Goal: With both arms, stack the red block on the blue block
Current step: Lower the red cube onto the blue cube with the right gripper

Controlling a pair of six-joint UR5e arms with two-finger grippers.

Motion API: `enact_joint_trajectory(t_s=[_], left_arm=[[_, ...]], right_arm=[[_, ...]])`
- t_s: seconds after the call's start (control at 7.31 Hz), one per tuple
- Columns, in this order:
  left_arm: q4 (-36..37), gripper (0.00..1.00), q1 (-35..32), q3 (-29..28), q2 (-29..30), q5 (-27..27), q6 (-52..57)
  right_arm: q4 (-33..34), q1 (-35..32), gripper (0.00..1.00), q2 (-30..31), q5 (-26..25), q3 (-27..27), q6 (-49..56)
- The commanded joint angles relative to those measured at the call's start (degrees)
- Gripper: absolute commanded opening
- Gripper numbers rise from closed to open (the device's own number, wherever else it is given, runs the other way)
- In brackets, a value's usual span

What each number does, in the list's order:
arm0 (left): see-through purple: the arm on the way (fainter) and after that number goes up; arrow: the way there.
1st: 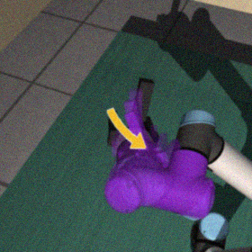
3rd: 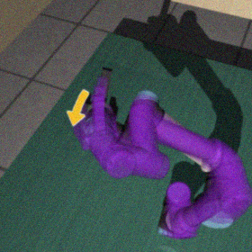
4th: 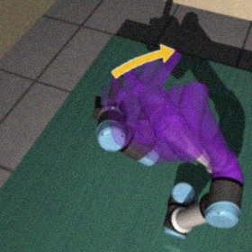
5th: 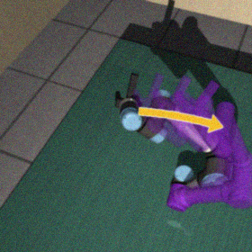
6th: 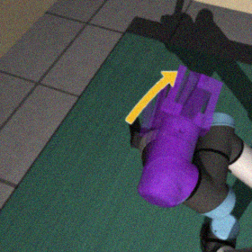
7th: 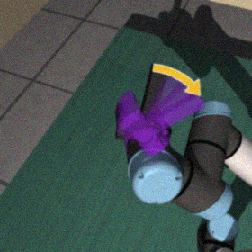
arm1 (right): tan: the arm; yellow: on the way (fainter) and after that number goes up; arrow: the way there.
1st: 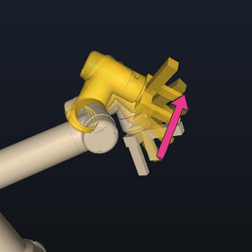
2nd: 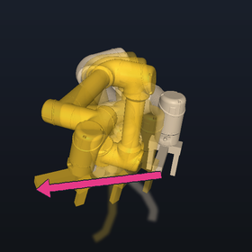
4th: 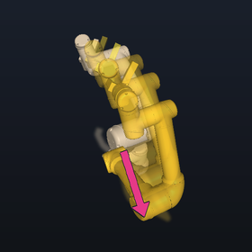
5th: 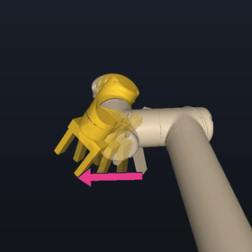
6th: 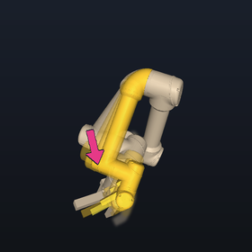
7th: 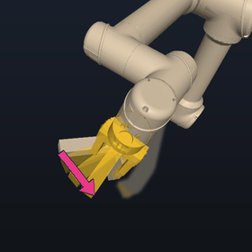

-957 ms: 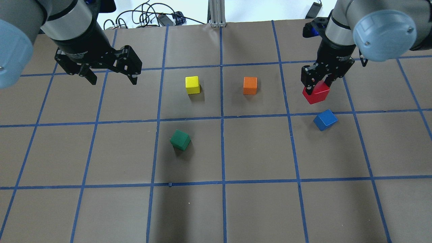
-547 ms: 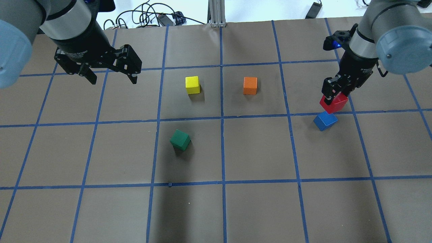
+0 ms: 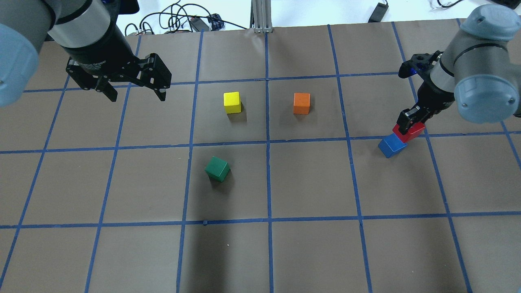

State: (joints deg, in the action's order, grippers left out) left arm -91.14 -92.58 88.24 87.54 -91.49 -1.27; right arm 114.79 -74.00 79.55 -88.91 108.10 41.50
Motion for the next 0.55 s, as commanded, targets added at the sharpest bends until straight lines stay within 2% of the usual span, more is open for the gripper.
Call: enact_joint_trajectory(t_s=[0.0, 0.41], left_arm=[[0.0, 1.00, -0.1, 0.1, 0.0, 0.1, 0.0], [0.1, 1.00, 0.0, -0.1, 0.1, 0.2, 0.0]], right_arm=[[1.3, -0.1, 0.00, 0.1, 0.7, 1.1, 0.3], [1.4, -0.3, 0.00, -0.5, 0.6, 1.1, 0.2]])
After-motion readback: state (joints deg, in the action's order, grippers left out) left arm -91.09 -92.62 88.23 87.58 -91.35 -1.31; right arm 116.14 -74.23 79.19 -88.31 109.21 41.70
